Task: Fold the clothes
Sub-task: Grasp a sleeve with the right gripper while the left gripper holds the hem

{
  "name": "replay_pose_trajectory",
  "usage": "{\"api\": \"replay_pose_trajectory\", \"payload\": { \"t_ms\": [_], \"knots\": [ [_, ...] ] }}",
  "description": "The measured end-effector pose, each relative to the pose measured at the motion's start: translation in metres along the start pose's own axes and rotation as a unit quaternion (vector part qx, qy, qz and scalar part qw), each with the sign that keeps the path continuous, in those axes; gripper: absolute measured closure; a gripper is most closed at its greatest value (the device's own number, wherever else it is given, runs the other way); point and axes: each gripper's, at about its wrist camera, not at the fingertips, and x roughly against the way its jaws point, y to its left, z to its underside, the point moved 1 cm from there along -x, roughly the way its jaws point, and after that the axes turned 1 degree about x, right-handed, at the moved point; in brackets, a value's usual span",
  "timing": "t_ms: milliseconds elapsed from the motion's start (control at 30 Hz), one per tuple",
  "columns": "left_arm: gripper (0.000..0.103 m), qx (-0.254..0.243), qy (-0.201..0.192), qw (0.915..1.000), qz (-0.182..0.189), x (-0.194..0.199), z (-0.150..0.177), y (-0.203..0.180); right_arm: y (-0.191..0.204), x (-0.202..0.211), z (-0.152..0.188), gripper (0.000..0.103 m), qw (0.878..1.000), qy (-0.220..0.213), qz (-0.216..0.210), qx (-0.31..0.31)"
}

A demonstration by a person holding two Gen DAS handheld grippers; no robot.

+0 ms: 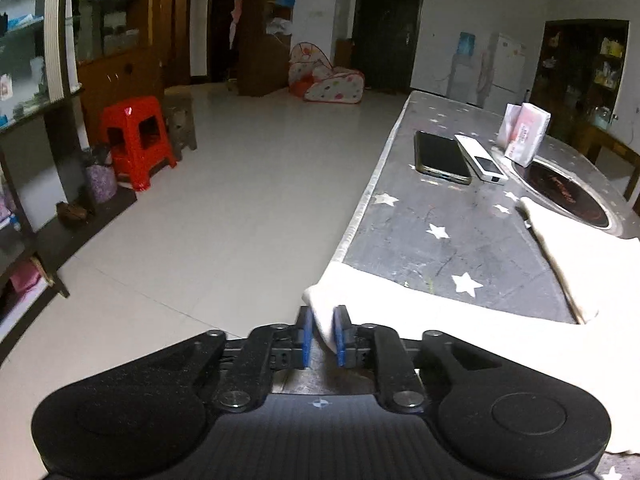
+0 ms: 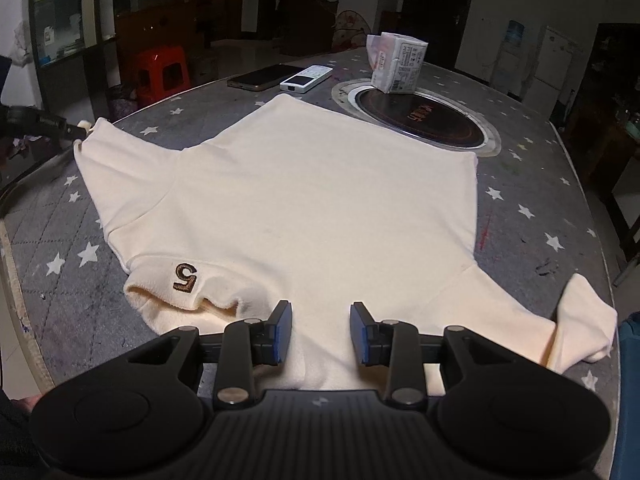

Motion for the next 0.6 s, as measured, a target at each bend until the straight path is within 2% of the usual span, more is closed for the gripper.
{"api": "replay_pose_trajectory", "payload": {
  "t_ms": [67,100,200,267,367,467,600],
  "knots": [
    [0.076,0.0,-0.002,1.0,-0.008,0.002,-0.002,0.001,-0.005,0.005,0.002,0.071,1.0,0.0,0.003,-0.006],
    [0.068,0.002,-0.003,0.9999,-0.011,0.004,-0.003,0.002,-0.009,0.008,0.002,0.071,1.0,-0.002,0.006,-0.012],
    [0.058,0.015,-0.012,0.9997,-0.017,0.009,-0.012,0.004,-0.029,0.015,0.005,0.071,0.999,-0.006,0.013,-0.046],
    [0.053,0.012,-0.022,0.9997,-0.006,0.014,-0.016,-0.002,-0.048,0.017,0.006,0.071,0.997,-0.008,0.04,-0.066],
    [0.047,-0.014,-0.028,0.9993,0.021,0.021,-0.021,-0.025,-0.076,0.017,0.006,0.071,0.993,-0.007,0.08,-0.091],
    [0.044,-0.033,-0.015,0.9975,0.06,0.022,-0.022,-0.054,-0.109,0.009,0.004,0.072,0.985,-0.007,0.126,-0.119],
    [0.031,-0.063,-0.002,0.9895,0.13,0.027,-0.022,-0.1,-0.157,-0.007,-0.001,0.072,0.972,-0.006,0.151,-0.179]
  ]
}}
